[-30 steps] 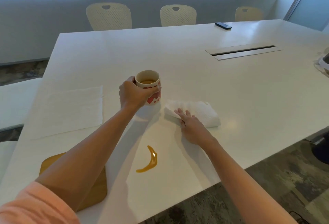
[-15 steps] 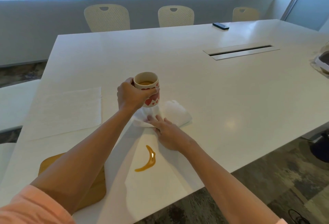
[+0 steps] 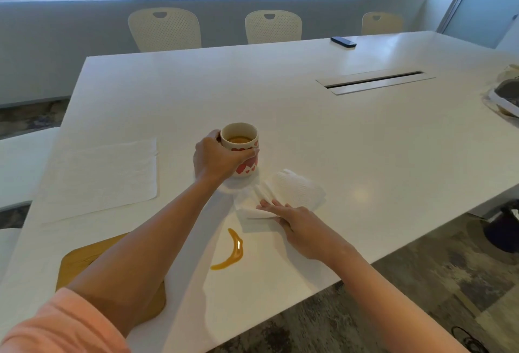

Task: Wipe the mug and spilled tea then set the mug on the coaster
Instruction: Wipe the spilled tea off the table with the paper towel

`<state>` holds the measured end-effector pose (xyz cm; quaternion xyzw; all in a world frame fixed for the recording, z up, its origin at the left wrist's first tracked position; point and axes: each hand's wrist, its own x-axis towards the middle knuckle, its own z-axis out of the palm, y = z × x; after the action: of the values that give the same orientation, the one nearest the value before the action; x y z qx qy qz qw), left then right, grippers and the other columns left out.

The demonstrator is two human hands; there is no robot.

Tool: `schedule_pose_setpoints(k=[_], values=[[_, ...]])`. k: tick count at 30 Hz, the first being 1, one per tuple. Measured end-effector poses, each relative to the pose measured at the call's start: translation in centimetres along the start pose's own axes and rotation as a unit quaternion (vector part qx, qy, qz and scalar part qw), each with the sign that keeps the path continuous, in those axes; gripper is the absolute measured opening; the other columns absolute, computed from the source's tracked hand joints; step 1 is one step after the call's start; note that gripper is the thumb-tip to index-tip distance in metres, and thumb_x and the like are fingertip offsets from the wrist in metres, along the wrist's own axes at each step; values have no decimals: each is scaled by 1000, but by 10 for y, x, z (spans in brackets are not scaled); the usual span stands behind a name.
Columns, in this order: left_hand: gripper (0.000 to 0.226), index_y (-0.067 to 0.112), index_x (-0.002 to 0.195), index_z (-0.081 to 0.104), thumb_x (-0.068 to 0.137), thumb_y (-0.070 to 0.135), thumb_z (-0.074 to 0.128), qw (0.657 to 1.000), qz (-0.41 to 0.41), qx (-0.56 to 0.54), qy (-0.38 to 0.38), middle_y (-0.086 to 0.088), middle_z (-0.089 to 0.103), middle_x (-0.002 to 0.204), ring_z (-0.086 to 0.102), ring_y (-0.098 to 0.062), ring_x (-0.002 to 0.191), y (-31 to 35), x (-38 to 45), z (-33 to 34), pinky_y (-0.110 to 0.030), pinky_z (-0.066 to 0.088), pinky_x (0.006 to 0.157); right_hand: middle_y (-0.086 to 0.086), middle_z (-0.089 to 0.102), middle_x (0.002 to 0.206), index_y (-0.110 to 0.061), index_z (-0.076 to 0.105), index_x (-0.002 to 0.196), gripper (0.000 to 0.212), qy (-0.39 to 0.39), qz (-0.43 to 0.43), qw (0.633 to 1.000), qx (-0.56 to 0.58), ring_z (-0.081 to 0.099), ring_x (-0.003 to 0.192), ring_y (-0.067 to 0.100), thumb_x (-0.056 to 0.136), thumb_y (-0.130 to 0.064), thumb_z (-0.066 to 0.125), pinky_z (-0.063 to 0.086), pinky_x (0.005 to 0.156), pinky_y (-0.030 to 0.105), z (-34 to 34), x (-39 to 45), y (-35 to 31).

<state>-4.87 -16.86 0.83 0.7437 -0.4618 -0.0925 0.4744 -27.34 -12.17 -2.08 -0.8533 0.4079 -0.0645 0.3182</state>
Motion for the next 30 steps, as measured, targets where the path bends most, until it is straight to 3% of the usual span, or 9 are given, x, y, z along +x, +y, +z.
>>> schedule_pose_setpoints(k=[3, 11, 14, 16, 21, 25, 28, 30], values=[[82, 20, 118, 64, 58, 73, 78, 1000, -6, 5, -5, 1, 72, 113, 62, -11, 89, -2, -2, 1, -28, 54, 75, -9, 34, 158, -41, 40, 147, 46, 1, 7, 1000, 15, 24, 150, 16, 107, -20, 38, 26, 120, 46, 1, -4, 3], [82, 20, 123, 61, 61, 71, 78, 1000, -3, 10, -17, 0, 71, 117, 66, -16, 98, -5, -6, 1, -31, 56, 80, -7, 39, 155, -34, 43, 147, 45, 9, 4, 1000, 20, 34, 145, 17, 107, -15, 38, 32, 118, 39, -2, -7, -4], [85, 21, 125, 59, 60, 72, 78, 999, -13, 10, -29, 0, 70, 118, 66, -17, 100, -4, -9, -1, -35, 58, 84, 2, 40, 156, -39, 42, 146, 45, 19, 14, 999, 22, 37, 144, 22, 106, -17, 38, 34, 116, 44, 1, -7, -2], [87, 21, 126, 57, 59, 71, 79, 999, -23, 13, -48, 1, 68, 119, 65, -19, 103, -2, -8, -3, -40, 58, 86, 4, 41, 155, -41, 42, 146, 45, 34, 25, 999, 23, 33, 146, 25, 106, -18, 37, 31, 118, 45, 5, -7, -3], [92, 21, 131, 53, 58, 70, 80, 993, -57, 4, -100, 0, 65, 124, 63, -21, 110, 4, -8, -17, -43, 57, 91, 8, 49, 149, -31, 42, 148, 43, 93, 43, 995, 13, 46, 135, 28, 107, -20, 33, 36, 112, 37, 20, -9, -19], [104, 20, 140, 46, 59, 81, 70, 990, -112, 3, -89, -4, 56, 138, 57, -24, 121, 7, -15, -31, -49, 52, 98, 8, 44, 153, -33, 37, 150, 44, 91, 42, 995, -9, 41, 140, 30, 108, -20, 33, 33, 115, 44, 33, -10, -40], [98, 19, 141, 43, 68, 82, 61, 989, -133, -14, -70, -6, 48, 144, 52, -25, 126, 9, -20, -46, -50, 49, 101, 6, 41, 154, -33, 35, 151, 44, 69, 36, 997, -6, 37, 142, 32, 109, -21, 30, 30, 114, 45, 40, -12, -56], [89, 19, 139, 43, 75, 79, 57, 987, -146, -26, -61, -6, 46, 144, 50, -25, 127, 9, -26, -58, -49, 49, 101, 5, 52, 143, -31, 38, 150, 43, 50, 23, 998, 0, 46, 130, 31, 108, -21, 29, 37, 107, 43, 44, -12, -65]])
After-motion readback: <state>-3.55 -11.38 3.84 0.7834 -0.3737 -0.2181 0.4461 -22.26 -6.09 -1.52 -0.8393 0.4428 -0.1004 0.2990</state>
